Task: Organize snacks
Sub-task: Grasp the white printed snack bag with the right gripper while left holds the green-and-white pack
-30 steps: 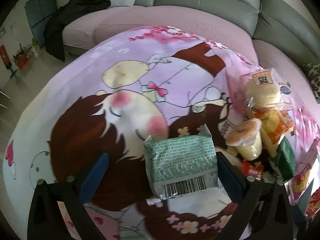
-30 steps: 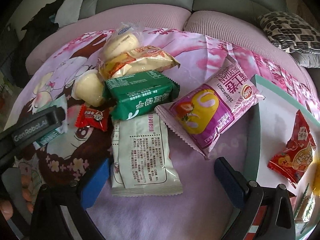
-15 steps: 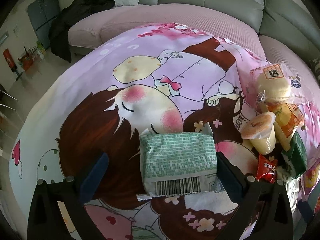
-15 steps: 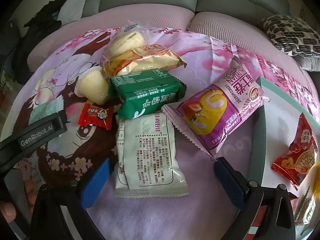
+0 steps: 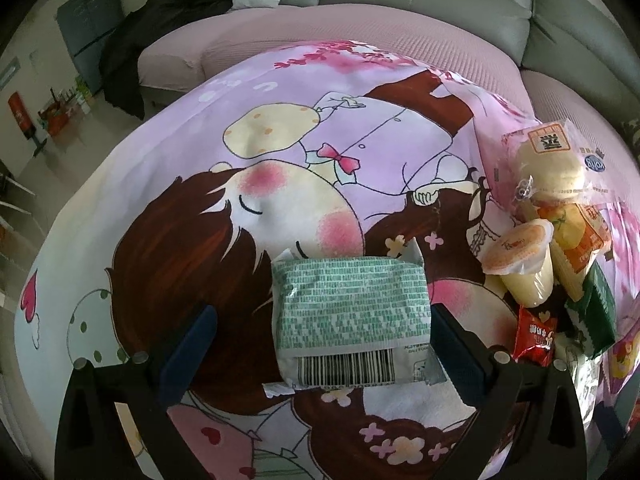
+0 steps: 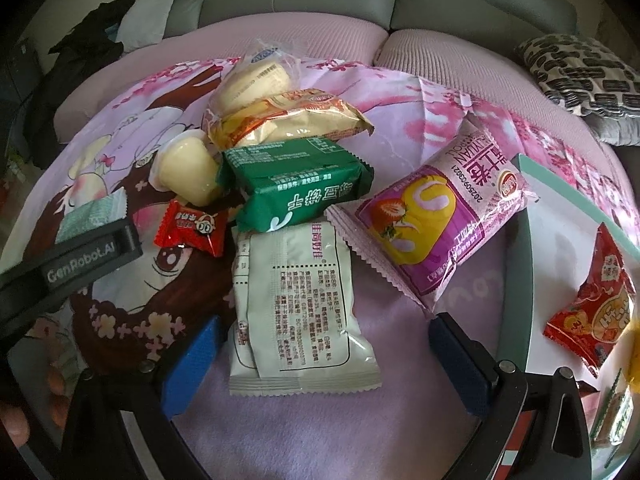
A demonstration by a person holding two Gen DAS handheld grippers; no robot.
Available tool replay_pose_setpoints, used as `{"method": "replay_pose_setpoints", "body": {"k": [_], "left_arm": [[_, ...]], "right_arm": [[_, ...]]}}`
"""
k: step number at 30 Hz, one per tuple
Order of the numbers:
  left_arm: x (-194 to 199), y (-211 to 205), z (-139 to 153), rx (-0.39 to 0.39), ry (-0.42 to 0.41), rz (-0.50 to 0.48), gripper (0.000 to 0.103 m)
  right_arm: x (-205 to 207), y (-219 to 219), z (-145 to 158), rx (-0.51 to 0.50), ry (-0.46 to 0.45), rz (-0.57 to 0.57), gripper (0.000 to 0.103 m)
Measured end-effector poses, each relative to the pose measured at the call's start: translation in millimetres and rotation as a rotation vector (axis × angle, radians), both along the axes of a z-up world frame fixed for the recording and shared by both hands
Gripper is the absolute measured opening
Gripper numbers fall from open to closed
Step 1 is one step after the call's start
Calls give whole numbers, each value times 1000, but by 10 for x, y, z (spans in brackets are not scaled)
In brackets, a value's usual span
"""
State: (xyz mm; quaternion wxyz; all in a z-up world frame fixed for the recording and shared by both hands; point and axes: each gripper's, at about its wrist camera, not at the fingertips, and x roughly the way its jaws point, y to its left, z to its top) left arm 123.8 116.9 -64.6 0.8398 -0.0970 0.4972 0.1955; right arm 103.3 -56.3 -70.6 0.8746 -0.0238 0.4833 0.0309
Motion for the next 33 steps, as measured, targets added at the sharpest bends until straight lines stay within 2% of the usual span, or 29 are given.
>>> {"method": "replay_pose_setpoints", "body": {"k": [3, 10, 15, 18, 19, 20, 25, 31, 32, 33], "left_arm": [[-38, -9, -11, -4, 3, 24, 103], [-43, -19, 14, -12, 14, 33, 103], [21, -23, 40, -5, 32, -4, 101], [31, -45, 92, -13, 26, -33, 85], [34, -51, 110, -20, 21, -39, 76], [41, -56, 127, -28, 18, -45, 69], [33, -30, 171, -49, 15, -50, 61], [-15, 8, 318, -72, -20, -48, 60], [-33, -7, 340, -72, -26, -48, 60], [-47, -14, 389, -72, -38, -49, 60]], "right_arm": [[-34, 2, 10, -11, -28, -8, 103], [29, -34, 57, 22, -14, 2, 102], [23, -22, 113, 26, -37, 1, 84], [20, -52, 137, 43, -39, -9, 71], [17, -67, 153, 56, -41, -10, 64], [16, -82, 165, 70, -42, -8, 63], [-5, -106, 192, 101, -44, -10, 62], [-90, -158, 304, 162, -53, -6, 60], [-110, -166, 335, 175, -60, -1, 53], [-119, -171, 354, 180, -59, 1, 53]]}}
